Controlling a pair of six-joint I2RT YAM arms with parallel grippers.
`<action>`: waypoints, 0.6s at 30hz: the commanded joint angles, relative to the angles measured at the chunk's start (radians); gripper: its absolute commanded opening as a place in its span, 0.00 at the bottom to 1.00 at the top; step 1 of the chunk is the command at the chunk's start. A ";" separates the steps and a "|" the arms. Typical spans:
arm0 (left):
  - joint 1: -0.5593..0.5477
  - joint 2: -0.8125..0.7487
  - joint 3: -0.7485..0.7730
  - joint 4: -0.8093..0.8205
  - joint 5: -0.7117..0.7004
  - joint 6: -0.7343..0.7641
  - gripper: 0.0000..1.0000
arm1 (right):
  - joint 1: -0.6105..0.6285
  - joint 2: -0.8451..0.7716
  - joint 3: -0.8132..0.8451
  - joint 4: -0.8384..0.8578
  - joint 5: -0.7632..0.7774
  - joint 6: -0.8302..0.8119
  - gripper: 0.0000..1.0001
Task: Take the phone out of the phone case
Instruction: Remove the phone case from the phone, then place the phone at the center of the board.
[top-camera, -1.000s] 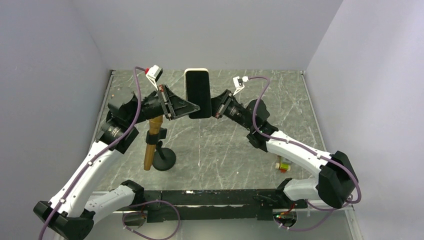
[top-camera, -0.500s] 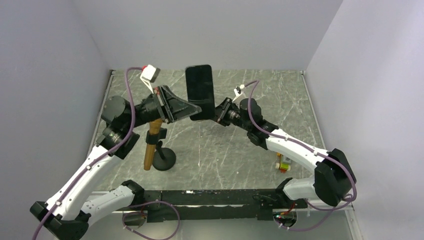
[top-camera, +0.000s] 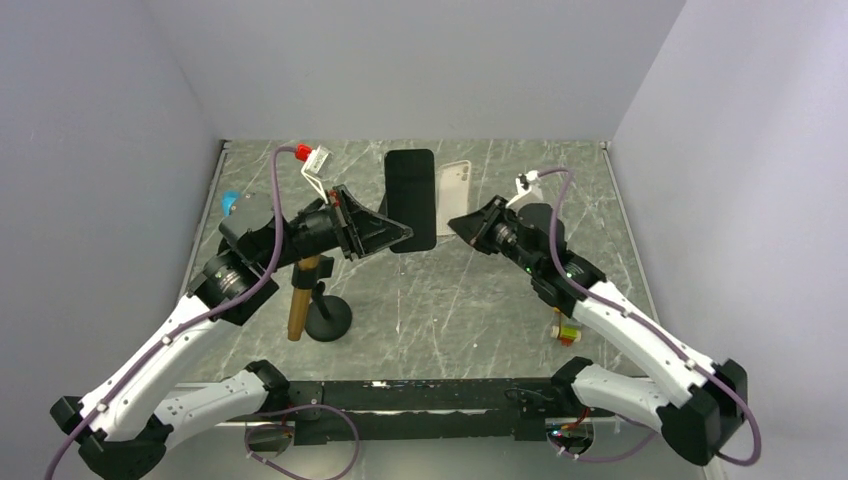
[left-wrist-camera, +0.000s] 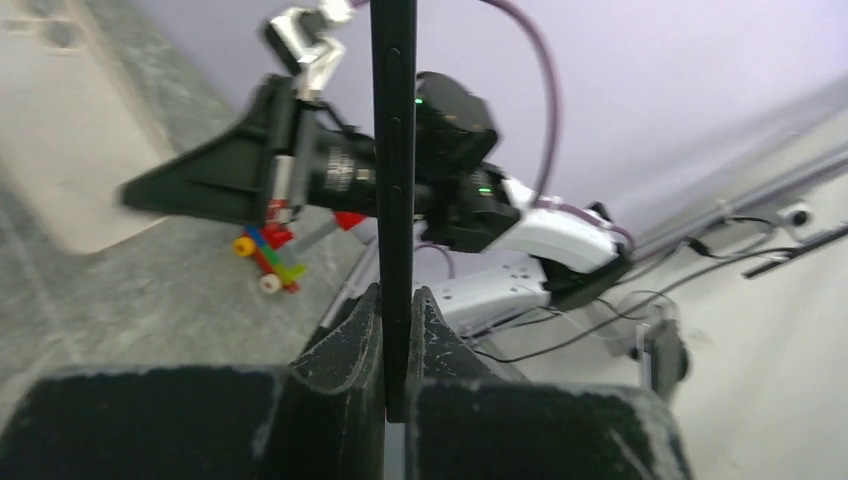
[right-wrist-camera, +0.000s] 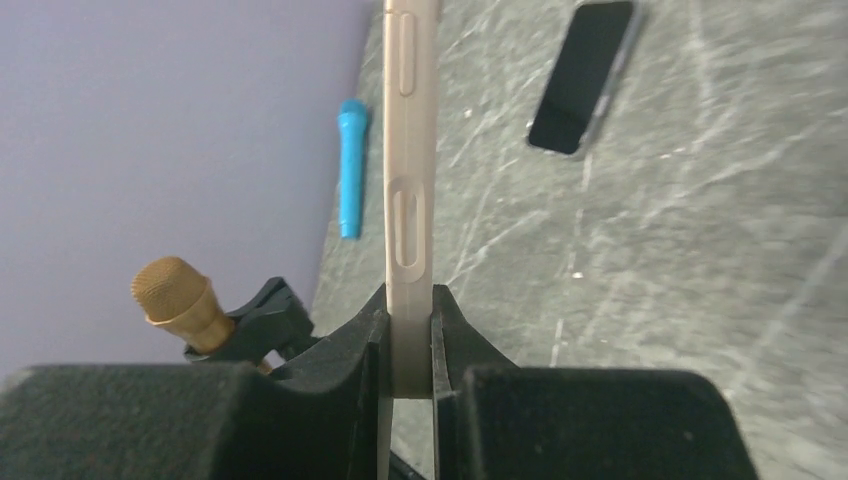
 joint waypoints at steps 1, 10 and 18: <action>-0.051 -0.031 0.058 -0.140 -0.216 0.206 0.00 | -0.013 -0.124 0.079 -0.198 0.178 -0.099 0.00; -0.157 0.213 0.086 -0.196 -0.439 0.262 0.00 | -0.026 -0.303 0.216 -0.481 0.372 -0.192 0.00; -0.204 0.603 0.270 -0.214 -0.562 0.161 0.00 | -0.026 -0.411 0.310 -0.649 0.470 -0.246 0.00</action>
